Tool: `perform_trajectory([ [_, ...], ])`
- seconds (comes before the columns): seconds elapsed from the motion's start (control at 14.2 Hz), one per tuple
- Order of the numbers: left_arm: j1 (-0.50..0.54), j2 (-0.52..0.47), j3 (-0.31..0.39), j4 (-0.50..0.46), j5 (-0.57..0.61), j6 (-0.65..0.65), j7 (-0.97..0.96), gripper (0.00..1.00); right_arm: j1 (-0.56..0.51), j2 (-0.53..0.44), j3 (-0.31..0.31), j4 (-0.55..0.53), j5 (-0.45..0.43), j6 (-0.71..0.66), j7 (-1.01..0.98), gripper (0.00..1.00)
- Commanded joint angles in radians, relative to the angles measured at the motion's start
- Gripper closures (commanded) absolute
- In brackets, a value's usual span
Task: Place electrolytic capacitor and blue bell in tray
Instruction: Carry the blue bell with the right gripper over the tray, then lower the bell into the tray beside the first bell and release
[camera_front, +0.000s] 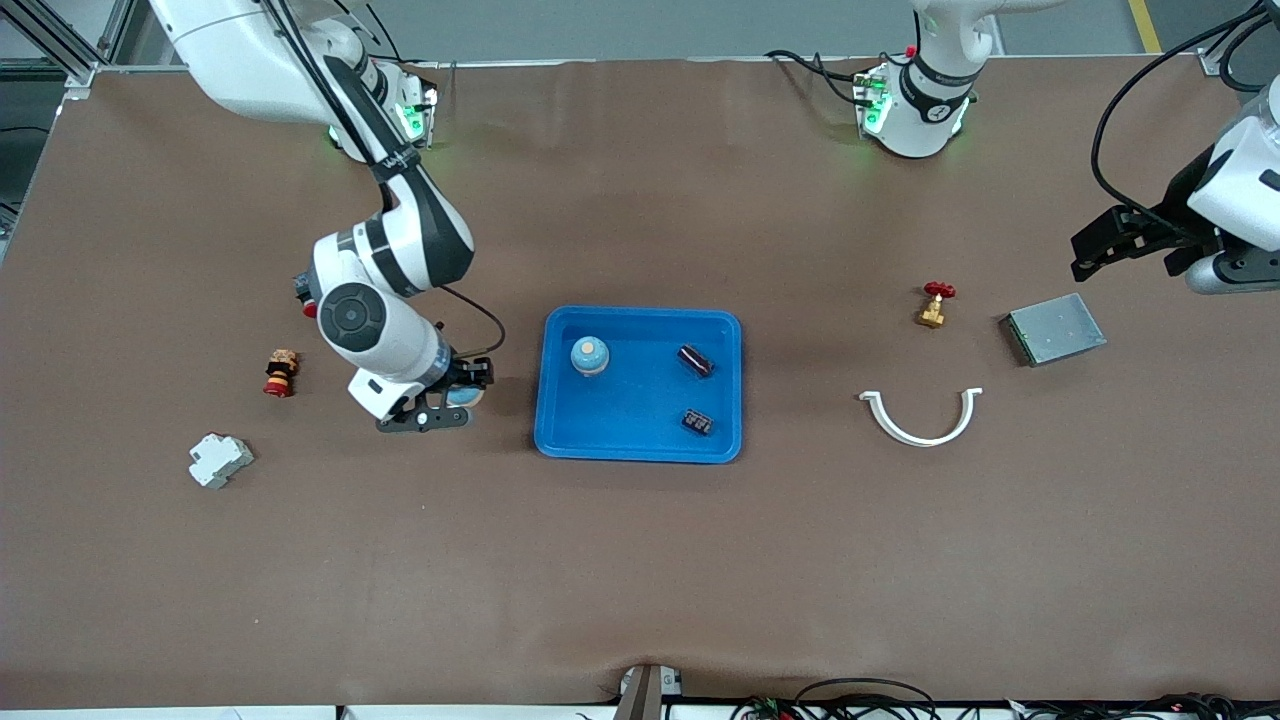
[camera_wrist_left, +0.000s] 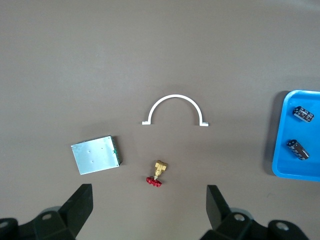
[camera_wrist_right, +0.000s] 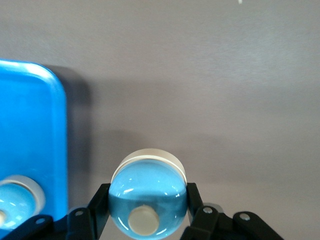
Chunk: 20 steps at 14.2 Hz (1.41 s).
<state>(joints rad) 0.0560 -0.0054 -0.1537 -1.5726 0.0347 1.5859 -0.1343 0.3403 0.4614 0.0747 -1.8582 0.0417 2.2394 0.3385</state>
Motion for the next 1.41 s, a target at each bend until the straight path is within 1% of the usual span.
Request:
perform_trajectory([
  [0.0,0.004,0.008,0.000,0.023,-0.021,-0.021,0.002,0.00,0.066,0.086,-0.009,0.108,0.014,-0.009,0.130,1.00],
  [0.42,0.005,0.008,0.002,0.023,-0.021,-0.021,0.004,0.00,0.173,0.210,-0.009,0.272,0.014,-0.009,0.359,1.00],
  [0.64,0.005,0.008,0.000,0.023,-0.021,-0.021,0.002,0.00,0.198,0.243,-0.009,0.301,0.009,-0.006,0.408,1.00],
  [0.78,0.005,0.008,0.002,0.023,-0.021,-0.021,0.002,0.00,0.218,0.270,-0.009,0.339,0.007,-0.009,0.438,1.00],
  [0.99,0.005,0.008,0.000,0.023,-0.021,-0.021,0.002,0.00,0.226,0.309,-0.009,0.382,0.007,-0.007,0.447,1.00],
  [1.34,0.005,0.008,0.000,0.023,-0.021,-0.021,0.002,0.00,0.233,0.336,-0.010,0.395,0.006,-0.004,0.451,1.00],
])
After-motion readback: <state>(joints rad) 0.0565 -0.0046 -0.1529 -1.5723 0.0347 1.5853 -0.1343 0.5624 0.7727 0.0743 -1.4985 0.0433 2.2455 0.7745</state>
